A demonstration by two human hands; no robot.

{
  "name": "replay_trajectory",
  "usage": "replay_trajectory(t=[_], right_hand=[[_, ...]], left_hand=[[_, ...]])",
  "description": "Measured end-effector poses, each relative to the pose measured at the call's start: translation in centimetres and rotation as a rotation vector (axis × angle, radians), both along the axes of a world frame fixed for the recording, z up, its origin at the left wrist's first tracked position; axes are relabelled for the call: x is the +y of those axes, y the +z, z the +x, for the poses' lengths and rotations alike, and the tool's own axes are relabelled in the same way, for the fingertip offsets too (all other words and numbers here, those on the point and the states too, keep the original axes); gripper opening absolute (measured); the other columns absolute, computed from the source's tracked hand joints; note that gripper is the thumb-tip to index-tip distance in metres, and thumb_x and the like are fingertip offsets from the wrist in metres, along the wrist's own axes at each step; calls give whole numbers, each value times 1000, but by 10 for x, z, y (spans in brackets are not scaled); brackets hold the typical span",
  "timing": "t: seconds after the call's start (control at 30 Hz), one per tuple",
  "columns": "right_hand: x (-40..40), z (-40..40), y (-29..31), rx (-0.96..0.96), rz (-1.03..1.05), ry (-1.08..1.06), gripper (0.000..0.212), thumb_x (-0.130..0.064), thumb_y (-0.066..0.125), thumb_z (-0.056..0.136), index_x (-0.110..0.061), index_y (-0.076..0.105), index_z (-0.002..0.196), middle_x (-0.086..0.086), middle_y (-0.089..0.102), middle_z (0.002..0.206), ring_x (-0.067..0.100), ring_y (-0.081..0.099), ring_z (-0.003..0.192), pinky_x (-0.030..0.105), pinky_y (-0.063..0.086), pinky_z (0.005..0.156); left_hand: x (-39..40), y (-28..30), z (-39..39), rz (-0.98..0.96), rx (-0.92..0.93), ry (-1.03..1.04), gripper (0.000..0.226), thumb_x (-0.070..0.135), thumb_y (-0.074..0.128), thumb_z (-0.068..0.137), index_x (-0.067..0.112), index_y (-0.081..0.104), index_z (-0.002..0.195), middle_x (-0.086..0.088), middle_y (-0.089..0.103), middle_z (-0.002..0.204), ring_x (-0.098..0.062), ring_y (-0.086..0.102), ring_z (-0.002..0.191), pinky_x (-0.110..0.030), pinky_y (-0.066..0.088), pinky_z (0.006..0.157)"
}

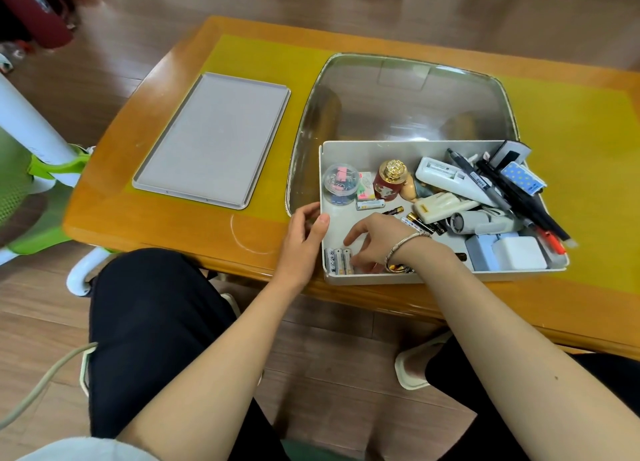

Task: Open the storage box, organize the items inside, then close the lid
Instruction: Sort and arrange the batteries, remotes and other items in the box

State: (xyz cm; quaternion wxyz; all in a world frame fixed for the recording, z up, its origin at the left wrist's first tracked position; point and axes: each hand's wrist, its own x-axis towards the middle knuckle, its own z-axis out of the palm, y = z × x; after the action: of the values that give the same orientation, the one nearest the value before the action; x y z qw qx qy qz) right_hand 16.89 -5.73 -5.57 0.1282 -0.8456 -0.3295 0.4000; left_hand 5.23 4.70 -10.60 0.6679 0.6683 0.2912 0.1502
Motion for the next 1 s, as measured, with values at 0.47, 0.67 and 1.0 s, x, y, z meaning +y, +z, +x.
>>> replay_trajectory(t=[0.47,0.67,1.0], right_hand=[[-3,2,3,12,3,25,43,-18,75,77,-22,59,117,0,68,79,14,69,61,29,60,62],[-1,-2,1,-37,-9,74,38,-24,72,79,-21,60,115,-3,67,82,12,69,65,25,57,61],[-12,24,7,-484,227,-172,21,-9,66,80,-18,69,98,2,68,97,19,60,94,35,50,88]], left_hand=[[-1,0,0,14,-8,16,60,52,49,83,14,49,129,-4,59,126,-18,57,115,-43,49,96],[1,-2,-1,-3,-26,-8,59,52,51,82,16,49,129,-3,59,125,-16,58,114,-36,51,93],[4,-2,-1,-54,-59,-25,59,51,56,83,14,48,129,0,61,122,-3,62,103,-15,51,72]])
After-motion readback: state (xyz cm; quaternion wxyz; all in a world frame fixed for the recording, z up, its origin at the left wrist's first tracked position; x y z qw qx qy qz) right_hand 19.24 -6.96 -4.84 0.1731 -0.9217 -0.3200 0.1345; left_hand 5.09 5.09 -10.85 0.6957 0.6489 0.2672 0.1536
